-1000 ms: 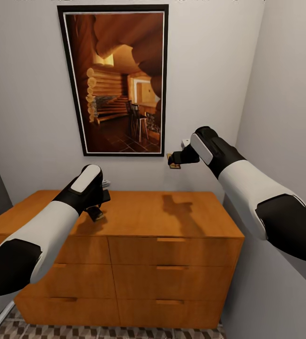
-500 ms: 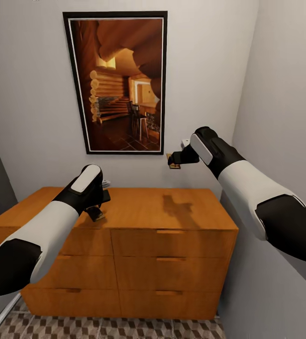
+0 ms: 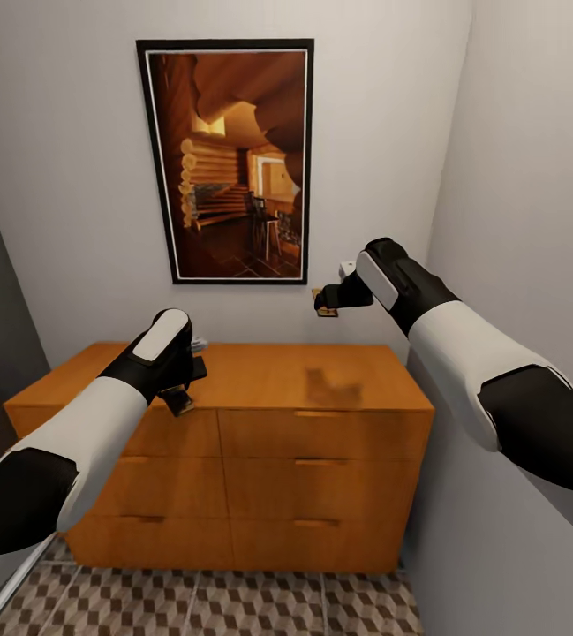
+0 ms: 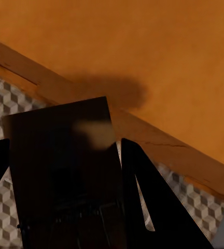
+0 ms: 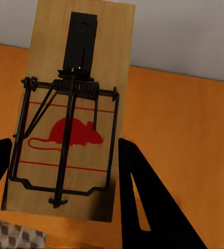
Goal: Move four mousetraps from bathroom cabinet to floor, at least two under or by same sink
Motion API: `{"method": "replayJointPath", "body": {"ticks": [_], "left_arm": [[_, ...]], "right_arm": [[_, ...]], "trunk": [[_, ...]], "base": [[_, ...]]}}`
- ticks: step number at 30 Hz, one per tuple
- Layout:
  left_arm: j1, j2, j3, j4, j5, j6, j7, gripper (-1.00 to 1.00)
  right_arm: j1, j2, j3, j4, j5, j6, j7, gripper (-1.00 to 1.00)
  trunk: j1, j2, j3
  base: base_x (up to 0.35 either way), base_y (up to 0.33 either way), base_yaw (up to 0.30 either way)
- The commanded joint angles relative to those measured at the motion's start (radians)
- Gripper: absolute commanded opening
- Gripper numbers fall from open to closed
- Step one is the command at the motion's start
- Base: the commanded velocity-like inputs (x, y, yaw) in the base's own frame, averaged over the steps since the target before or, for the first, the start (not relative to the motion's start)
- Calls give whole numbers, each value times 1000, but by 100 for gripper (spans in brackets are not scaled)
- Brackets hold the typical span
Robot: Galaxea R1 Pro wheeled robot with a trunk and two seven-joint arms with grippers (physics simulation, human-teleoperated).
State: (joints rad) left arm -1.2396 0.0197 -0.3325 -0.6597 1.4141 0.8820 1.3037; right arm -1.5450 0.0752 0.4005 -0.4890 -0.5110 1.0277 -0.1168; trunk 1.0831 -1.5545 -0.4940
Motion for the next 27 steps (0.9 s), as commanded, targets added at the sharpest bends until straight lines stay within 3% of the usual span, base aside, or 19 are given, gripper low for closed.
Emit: {"method": "replayJointPath", "body": {"ticks": [1, 14, 27], "left_arm": [[-1, 2, -7, -1, 7, 12, 8, -100], [-1, 2, -7, -1, 5, 12, 9, -100], [0, 2, -8, -1, 3, 12, 11, -100]], "right_arm": [[-1, 0, 4, 0, -14, 2, -11, -100], [0, 0, 6, 0, -14, 2, -11, -100], [1, 0, 6, 0, -14, 2, -12, -100]], "trunk": [[0, -1, -1], [0, -1, -1], [0, -1, -1]], "base": [[-280, 62, 0], [-225, 149, 0], [-330, 23, 0]]}}
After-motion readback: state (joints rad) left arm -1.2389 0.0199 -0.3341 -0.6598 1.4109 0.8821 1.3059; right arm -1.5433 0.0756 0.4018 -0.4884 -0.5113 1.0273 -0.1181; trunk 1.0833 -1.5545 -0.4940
